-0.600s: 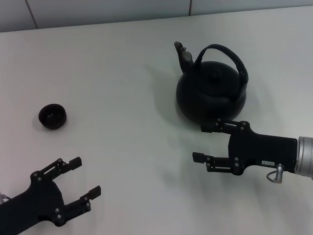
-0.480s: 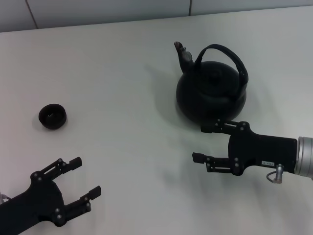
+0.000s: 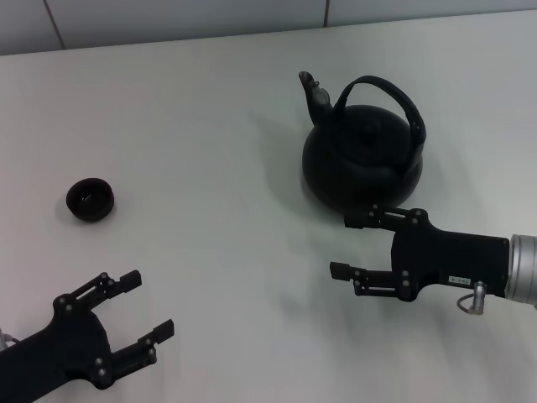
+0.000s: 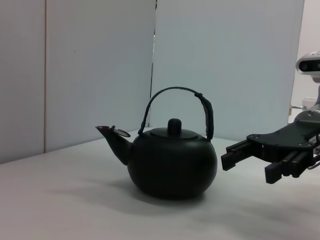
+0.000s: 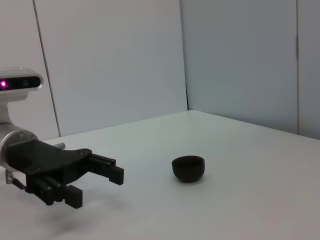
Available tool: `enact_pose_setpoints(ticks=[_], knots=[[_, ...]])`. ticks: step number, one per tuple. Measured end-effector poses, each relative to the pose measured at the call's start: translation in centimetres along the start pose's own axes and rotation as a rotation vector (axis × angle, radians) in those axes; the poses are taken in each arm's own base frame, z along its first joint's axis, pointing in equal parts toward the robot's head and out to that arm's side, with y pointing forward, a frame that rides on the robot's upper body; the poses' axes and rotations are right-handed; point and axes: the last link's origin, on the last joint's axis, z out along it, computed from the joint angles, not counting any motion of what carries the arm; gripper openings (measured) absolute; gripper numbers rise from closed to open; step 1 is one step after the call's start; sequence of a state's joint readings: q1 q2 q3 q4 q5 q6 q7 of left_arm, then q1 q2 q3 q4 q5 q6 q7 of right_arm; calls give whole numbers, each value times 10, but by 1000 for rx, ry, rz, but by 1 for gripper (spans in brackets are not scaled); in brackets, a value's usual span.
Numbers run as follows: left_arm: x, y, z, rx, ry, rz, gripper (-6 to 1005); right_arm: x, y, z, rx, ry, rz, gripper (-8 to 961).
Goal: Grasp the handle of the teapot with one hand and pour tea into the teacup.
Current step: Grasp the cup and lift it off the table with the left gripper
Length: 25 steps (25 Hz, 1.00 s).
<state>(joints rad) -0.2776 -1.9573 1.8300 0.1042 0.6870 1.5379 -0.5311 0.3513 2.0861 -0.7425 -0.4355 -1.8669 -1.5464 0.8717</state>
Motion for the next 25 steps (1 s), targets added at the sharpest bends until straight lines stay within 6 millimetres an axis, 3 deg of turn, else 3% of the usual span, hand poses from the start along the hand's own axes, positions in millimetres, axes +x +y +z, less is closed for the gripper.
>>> enact_pose_setpoints(ticks=[6, 10, 13, 25], knots=[[4, -7, -1, 50, 25, 0, 789, -1, 0, -1, -3, -2, -1, 770], [13, -43, -13, 268, 72, -13, 790, -1, 0, -1, -5, -4, -1, 770], [16, -55, -13, 314, 65, 4, 790, -1, 1, -1, -6, -4, -1, 770], [21, -87, 29, 315, -91, 166, 787, -3, 1, -3, -13, -11, -10, 770]])
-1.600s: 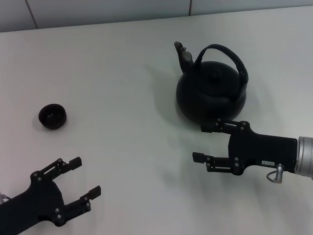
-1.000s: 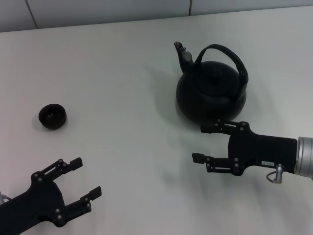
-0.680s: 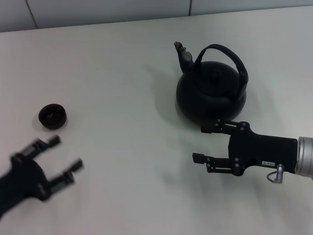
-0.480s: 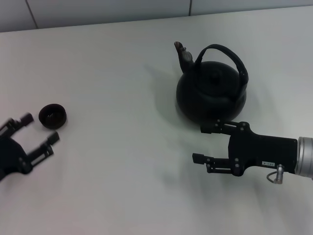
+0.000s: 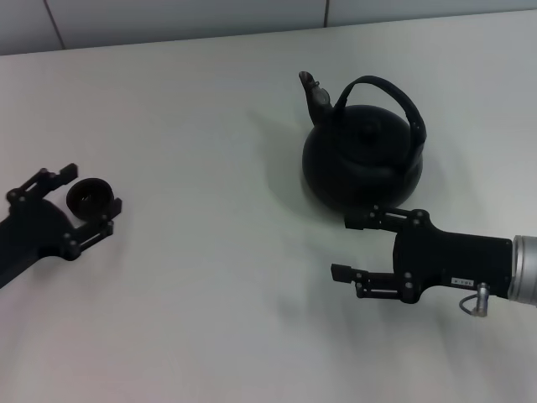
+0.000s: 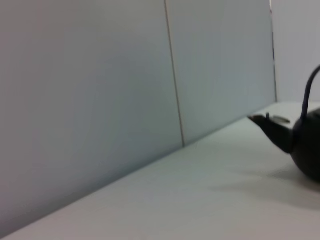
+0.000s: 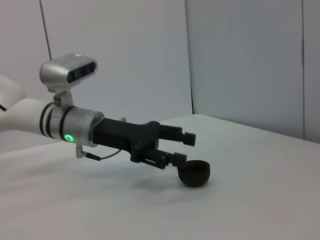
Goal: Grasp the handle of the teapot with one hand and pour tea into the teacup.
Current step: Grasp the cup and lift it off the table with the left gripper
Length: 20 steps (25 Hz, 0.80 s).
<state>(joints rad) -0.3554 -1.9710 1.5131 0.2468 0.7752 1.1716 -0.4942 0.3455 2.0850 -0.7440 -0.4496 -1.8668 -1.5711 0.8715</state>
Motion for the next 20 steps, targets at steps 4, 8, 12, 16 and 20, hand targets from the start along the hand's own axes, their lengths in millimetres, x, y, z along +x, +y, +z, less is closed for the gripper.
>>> enact_pose_setpoints(ticks=[4, 8, 12, 16, 20], knots=[[0, -1, 10, -9, -29, 18, 781, -2, 0, -1, -5, -5, -3, 770], [1, -2, 12, -4, -36, 23, 776, -3, 0, -1, -10, -9, 1, 770], [1, -5, 14, 7, -46, 29, 770, -3, 1, -1, -12, -11, 1, 770], [-2, -8, 15, 22, -70, 25, 765, -4, 0, -2, -11, -10, -4, 769], [-3, -12, 13, 32, -82, 15, 760, -4, 0, -3, -11, -10, -4, 769]])
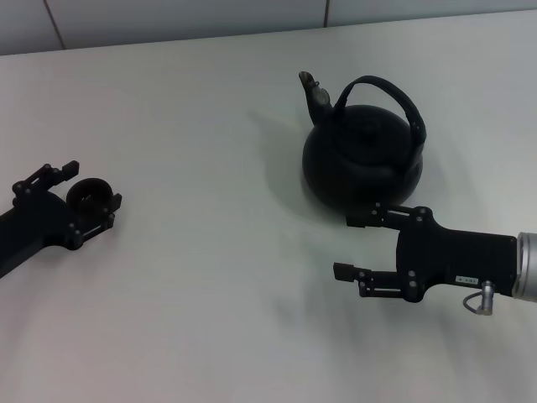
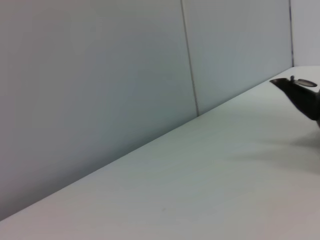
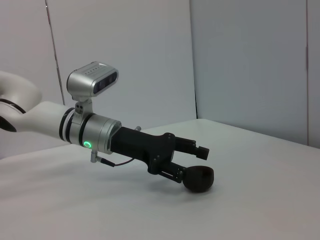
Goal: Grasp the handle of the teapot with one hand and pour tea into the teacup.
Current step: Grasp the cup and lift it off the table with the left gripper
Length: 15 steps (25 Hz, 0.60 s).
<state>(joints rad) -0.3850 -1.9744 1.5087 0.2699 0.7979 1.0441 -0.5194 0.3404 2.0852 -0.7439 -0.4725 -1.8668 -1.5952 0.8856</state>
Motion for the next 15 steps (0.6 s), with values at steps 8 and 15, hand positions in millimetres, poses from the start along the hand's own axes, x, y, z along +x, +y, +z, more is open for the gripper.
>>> enact_pose_setpoints(ticks=[8, 15], knots=[[0, -5, -1, 3, -12, -32, 749, 1, 1, -1, -1, 3, 2, 770], [-3, -5, -2, -15, -37, -40, 739, 1, 1, -1, -8, 9, -1, 769]])
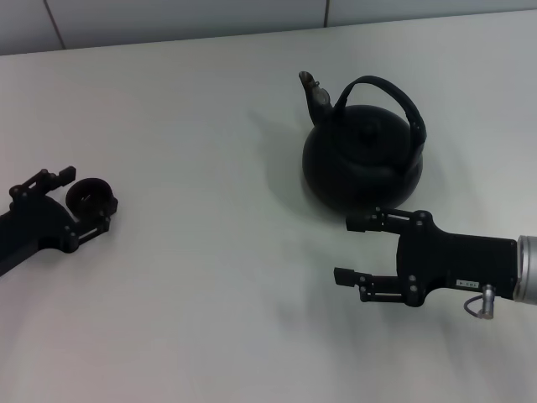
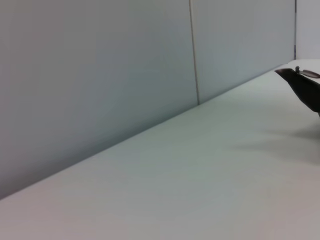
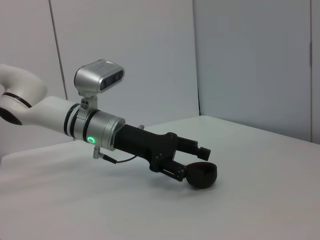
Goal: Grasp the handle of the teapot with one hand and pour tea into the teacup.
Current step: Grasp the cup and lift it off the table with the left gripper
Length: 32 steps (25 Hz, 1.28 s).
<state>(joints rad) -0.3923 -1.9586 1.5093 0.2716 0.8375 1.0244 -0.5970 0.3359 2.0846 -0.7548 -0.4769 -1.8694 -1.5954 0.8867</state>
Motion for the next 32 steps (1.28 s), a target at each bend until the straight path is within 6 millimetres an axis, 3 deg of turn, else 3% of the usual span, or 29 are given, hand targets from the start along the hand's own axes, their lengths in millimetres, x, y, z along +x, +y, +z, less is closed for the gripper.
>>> enact_pose_setpoints(ticks=[32], knots=[[3, 0, 8, -25, -40, 22, 696, 0, 0, -1, 2, 2, -3, 770]])
